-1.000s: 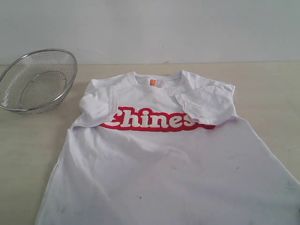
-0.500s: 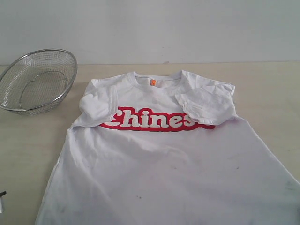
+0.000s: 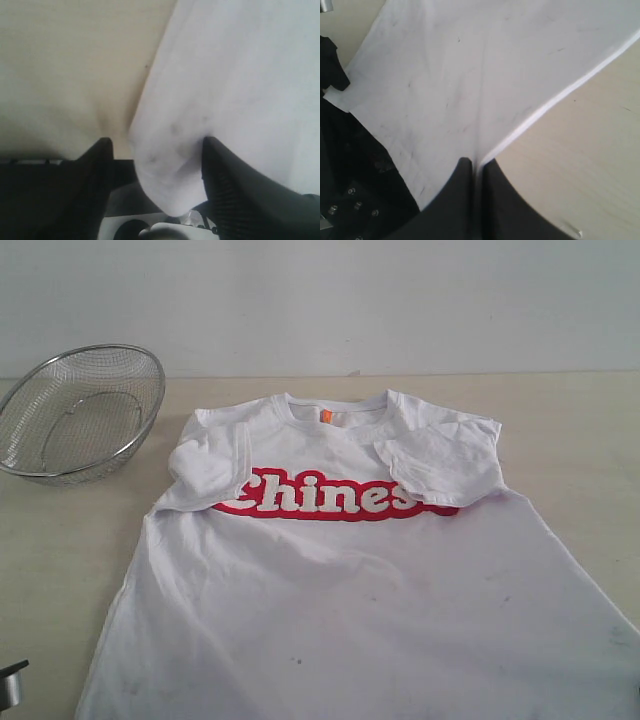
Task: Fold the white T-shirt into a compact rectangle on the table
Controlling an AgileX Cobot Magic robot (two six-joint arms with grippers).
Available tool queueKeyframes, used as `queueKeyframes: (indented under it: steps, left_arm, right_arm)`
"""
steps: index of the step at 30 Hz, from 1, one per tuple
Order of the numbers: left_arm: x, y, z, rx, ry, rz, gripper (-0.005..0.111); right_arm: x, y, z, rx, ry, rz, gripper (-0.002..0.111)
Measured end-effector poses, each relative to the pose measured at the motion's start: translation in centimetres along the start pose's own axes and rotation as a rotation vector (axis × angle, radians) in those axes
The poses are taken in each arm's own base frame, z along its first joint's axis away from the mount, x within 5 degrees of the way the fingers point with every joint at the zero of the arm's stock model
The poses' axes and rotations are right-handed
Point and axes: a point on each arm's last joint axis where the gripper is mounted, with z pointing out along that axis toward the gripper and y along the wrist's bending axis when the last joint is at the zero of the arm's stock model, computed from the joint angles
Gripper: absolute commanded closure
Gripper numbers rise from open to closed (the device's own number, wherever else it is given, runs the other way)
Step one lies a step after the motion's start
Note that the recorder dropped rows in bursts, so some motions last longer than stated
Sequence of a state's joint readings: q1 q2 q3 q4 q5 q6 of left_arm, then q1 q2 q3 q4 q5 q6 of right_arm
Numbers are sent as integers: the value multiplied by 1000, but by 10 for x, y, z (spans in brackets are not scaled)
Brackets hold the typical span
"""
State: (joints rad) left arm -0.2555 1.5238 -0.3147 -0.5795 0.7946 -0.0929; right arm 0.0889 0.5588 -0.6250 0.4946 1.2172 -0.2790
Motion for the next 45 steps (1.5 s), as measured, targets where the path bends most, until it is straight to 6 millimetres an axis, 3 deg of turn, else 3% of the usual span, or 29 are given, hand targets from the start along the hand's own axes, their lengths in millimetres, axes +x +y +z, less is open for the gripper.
queueKeyframes:
  steps: [6,16,19,23,40,45]
  left_arm:
    - [-3,0,5,1,25,-4,56]
    - [-7,-16,13,176,64,71,57]
    - [-7,-16,16,179,84,70,69]
    - [-8,-15,20,170,101,101,103]
    - [-10,-14,22,172,80,212,102]
    - [-14,-21,13,222,-37,263,102]
  right_arm:
    - [0,0,0,0,0,0,108]
    - [0,0,0,0,0,0,108]
    - [0,0,0,0,0,0,108]
    - [0,0,0,0,0,0,108]
    - [-2,0,0,5,-18,2,108]
    - [-4,-1,0,12,-40,5,108]
